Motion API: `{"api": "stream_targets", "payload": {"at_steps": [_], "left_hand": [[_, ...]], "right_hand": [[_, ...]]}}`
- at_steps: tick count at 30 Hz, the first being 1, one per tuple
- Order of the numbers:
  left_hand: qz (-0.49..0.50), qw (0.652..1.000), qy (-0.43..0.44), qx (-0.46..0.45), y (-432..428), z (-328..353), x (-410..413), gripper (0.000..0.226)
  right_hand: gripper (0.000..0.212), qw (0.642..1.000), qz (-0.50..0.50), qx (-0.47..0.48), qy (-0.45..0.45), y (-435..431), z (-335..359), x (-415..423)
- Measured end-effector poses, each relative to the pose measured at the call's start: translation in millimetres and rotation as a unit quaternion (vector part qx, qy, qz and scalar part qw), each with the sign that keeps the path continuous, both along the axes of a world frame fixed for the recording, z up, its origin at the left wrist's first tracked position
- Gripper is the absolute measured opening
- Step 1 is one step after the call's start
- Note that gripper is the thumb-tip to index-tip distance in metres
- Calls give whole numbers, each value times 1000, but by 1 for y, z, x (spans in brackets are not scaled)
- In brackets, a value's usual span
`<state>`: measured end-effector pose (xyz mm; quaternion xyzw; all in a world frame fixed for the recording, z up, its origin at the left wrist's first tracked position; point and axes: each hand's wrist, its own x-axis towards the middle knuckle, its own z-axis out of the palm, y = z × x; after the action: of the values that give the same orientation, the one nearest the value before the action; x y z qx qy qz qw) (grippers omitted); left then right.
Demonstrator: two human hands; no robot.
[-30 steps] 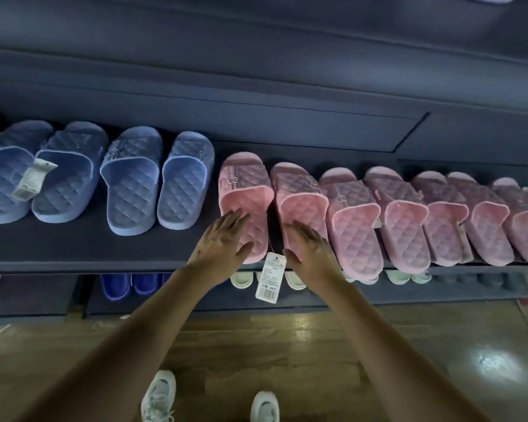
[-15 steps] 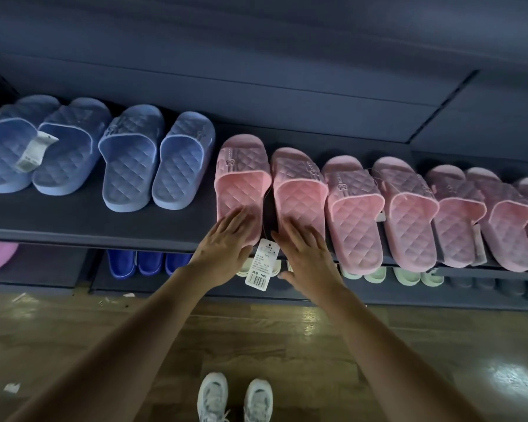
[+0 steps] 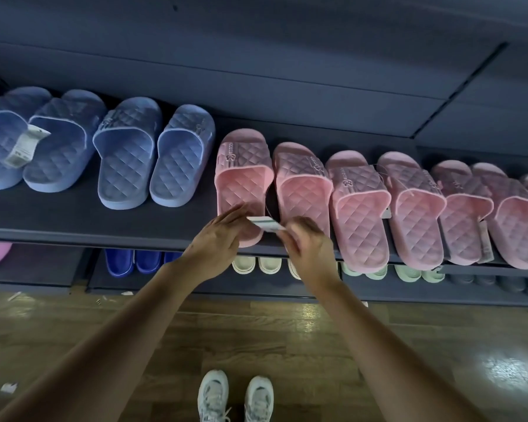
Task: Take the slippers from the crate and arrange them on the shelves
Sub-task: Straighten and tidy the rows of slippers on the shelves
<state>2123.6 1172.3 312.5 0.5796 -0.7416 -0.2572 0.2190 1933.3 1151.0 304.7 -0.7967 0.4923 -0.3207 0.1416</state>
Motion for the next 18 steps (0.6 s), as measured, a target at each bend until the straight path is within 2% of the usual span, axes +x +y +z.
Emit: {"api": "stream_targets", "payload": {"at_steps": [2, 5, 8, 10, 11, 14, 18], "left_hand": [[14, 999, 33, 19, -1, 4, 1, 51], [70, 988, 123, 59, -5, 13, -2, 36], [72, 937, 314, 132, -10, 26, -9, 58], [94, 889, 415, 172, -14, 30, -11, 52], [125, 874, 433, 183, -17, 32, -12, 40], [201, 873, 407, 180, -27, 31, -9, 6], [281, 838, 425, 197, -34, 27, -5, 8]], "right_hand": [[27, 993, -50, 74, -77, -1, 10, -1], [16, 970, -86, 161, -159, -8, 20, 1], [16, 955, -70, 231, -172, -14, 21, 11], [16, 947, -60, 260, -178, -15, 21, 18], [15, 943, -56, 270, -183, -14, 24, 22], [16, 939, -38, 291, -180, -15, 26, 25], [21, 922, -48, 302, -239, -19, 26, 16]]}}
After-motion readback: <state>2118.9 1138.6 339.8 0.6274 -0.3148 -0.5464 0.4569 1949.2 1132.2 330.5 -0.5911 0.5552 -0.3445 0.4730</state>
